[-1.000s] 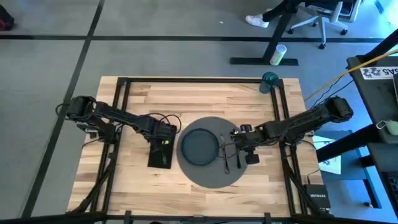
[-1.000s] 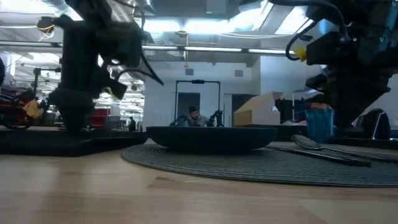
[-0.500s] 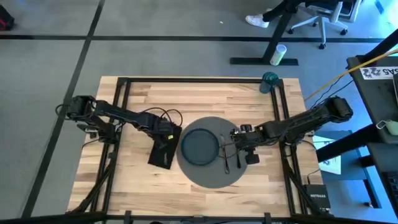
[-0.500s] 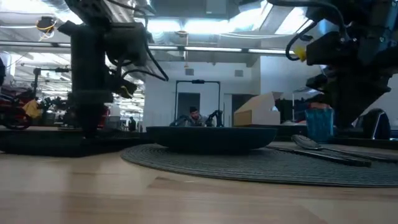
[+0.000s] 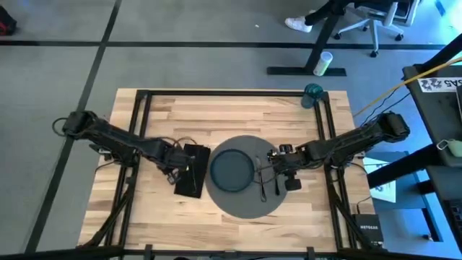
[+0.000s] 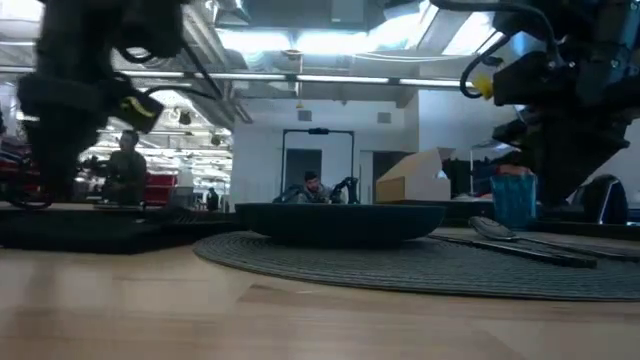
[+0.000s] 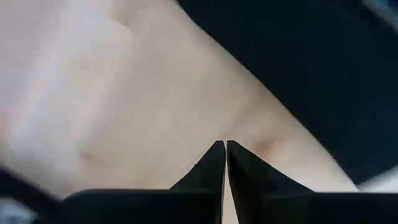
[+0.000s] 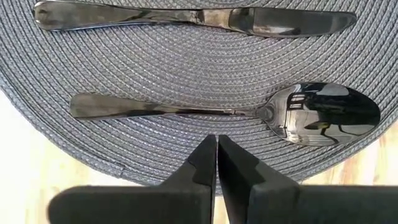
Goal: Set table place
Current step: Adjust the black table napkin
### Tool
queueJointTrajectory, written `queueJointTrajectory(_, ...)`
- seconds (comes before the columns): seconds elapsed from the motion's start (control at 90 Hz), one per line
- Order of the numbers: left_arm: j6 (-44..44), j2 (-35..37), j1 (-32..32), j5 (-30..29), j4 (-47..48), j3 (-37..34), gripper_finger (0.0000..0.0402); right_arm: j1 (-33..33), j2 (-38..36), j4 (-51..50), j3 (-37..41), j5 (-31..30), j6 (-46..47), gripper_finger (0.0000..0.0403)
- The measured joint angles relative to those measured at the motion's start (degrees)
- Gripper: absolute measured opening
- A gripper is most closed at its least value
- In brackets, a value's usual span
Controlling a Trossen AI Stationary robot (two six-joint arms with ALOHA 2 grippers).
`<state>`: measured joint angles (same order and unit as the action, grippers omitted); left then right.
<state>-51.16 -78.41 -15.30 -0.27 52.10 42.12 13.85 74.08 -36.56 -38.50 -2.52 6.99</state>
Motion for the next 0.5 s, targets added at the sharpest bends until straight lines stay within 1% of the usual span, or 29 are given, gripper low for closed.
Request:
queueJointTrajectory(0.156,-4.3,-1.6,-4.2,1.7,-8.5,-1.4,0.0,0.0,0.0,0.0,0.0,0.0,0.1,0.0)
queueJointTrajectory(0.222,-5.4,-2.4,-5.1,1.8,-10.3,-1.4,0.0,0.0,0.0,0.0,0.0,0.0,0.1,0.0)
queueJointTrajectory(0.5,-5.4,-4.5,-5.7,2.6,-16.0,-1.5,0.0,0.0,0.0,0.0,0.0,0.0,0.1,0.0)
